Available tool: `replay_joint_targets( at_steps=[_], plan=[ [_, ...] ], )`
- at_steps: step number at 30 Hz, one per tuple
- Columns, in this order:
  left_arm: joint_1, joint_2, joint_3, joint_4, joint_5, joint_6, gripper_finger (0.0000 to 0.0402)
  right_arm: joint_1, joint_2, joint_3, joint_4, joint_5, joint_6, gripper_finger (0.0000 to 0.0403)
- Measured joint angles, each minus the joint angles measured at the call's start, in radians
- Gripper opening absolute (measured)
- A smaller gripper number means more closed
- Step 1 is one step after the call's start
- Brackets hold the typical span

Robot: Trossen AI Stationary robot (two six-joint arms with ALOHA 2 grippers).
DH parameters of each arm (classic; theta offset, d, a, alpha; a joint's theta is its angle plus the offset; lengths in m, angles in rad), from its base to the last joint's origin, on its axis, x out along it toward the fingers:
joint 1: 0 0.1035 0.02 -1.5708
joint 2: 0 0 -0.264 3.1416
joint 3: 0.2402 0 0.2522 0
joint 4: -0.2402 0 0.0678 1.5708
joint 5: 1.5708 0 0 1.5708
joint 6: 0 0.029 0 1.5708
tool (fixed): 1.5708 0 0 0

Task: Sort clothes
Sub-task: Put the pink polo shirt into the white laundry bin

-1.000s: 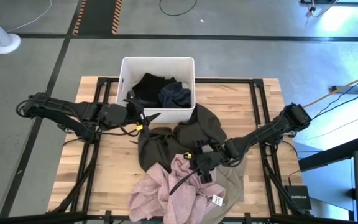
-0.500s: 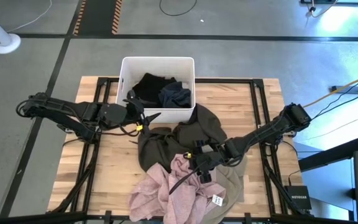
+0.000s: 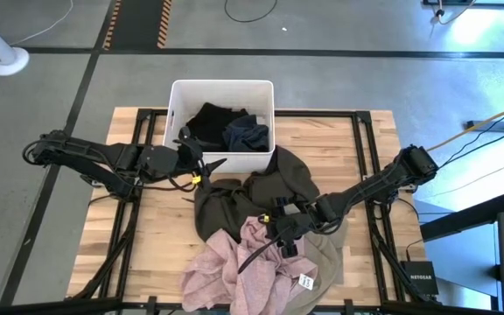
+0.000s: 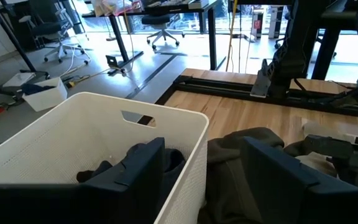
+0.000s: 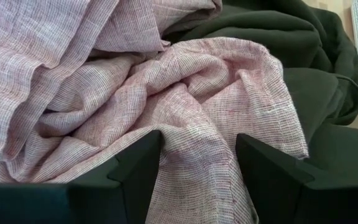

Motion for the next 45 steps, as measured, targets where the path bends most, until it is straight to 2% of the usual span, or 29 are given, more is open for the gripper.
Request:
replay_joint_targets(
  at_steps=[18, 28, 32, 38, 41, 45],
  plan=[
    [0.000, 0.000, 0.000, 0.008, 0.000, 0.000, 0.0205, 0.000, 0.000, 0.000, 0.001, 0.000, 0.000, 0.0227],
    [0.000, 0.000, 0.000, -0.013, 0.000, -0.006, 0.0205, 0.000, 0.000, 0.002, 0.063, 0.000, 0.001, 0.0227],
    [0.000, 0.000, 0.000, -0.013, 0.000, -0.008, 0.0205, 0.000, 0.000, 0.002, 0.062, -0.024, 0.054, 0.0227],
    [0.000, 0.000, 0.000, -0.012, 0.000, -0.008, 0.0205, 0.000, 0.000, 0.002, 0.061, -0.033, 0.017, 0.0228],
    [0.000, 0.000, 0.000, -0.012, 0.000, -0.006, 0.0205, 0.000, 0.000, 0.002, 0.060, -0.032, 0.016, 0.0239],
    [0.000, 0.000, 0.000, -0.013, 0.000, -0.008, 0.0205, 0.000, 0.000, 0.002, 0.060, -0.032, 0.016, 0.0276]
  ],
)
